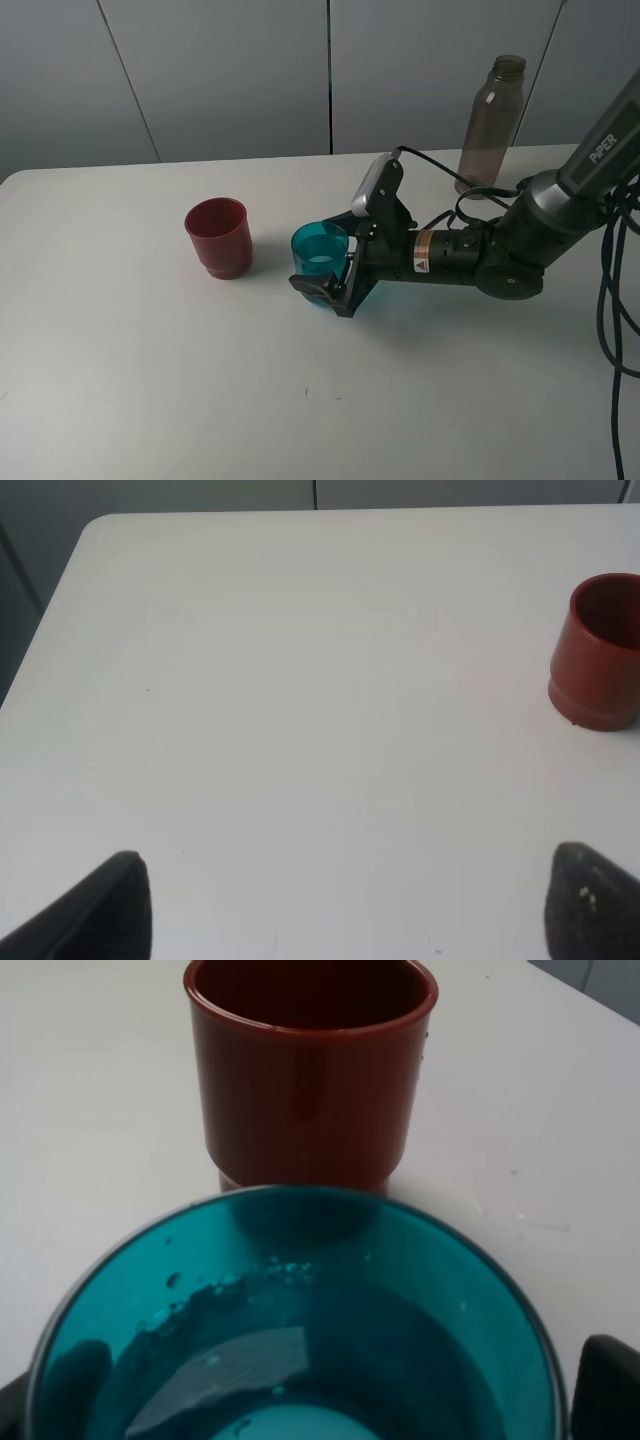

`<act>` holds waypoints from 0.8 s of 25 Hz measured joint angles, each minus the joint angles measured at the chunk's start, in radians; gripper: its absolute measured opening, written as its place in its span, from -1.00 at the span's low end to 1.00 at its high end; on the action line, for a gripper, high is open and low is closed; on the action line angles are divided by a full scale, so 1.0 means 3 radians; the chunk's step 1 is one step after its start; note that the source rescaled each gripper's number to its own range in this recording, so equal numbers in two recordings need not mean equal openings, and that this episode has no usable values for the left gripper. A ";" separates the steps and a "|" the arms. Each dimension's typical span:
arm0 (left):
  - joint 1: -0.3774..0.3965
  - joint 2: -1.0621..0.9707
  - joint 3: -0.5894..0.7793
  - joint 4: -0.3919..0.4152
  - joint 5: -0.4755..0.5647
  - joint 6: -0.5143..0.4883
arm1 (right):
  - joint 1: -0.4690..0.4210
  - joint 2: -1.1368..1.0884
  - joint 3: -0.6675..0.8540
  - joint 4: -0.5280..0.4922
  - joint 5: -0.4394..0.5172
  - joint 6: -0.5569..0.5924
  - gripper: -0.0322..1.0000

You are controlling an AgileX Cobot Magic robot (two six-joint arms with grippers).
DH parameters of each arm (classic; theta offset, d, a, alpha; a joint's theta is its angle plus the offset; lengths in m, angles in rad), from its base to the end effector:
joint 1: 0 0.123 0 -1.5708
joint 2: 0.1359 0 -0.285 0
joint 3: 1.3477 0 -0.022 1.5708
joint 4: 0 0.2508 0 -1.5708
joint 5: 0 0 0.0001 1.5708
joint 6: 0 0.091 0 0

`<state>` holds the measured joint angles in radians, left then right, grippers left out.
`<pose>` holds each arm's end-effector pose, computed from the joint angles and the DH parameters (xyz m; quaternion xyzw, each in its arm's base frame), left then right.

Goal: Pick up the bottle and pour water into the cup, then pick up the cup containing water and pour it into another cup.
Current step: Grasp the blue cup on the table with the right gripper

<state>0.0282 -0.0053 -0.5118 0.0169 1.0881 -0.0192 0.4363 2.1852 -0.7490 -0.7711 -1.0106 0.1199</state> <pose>-0.0082 0.0011 0.2783 -0.0208 0.8556 0.0108 0.5171 0.2814 0.1904 0.0566 -0.4620 0.6920 0.2860 0.4753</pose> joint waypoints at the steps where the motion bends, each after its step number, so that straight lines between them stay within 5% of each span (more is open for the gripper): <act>1: 0.0000 0.0000 0.0000 0.0000 0.0000 0.0000 | 0.0000 0.0000 0.0000 0.0000 0.0000 0.0000 0.97; 20: 0.0000 0.0000 0.0000 0.0000 0.0000 -0.0012 | 0.0071 0.0141 -0.0100 0.0057 -0.0093 -0.0014 0.97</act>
<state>0.0282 -0.0053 -0.5118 0.0169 1.0881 -0.0229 0.4576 2.2274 -0.7789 -0.7541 -1.0383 0.1158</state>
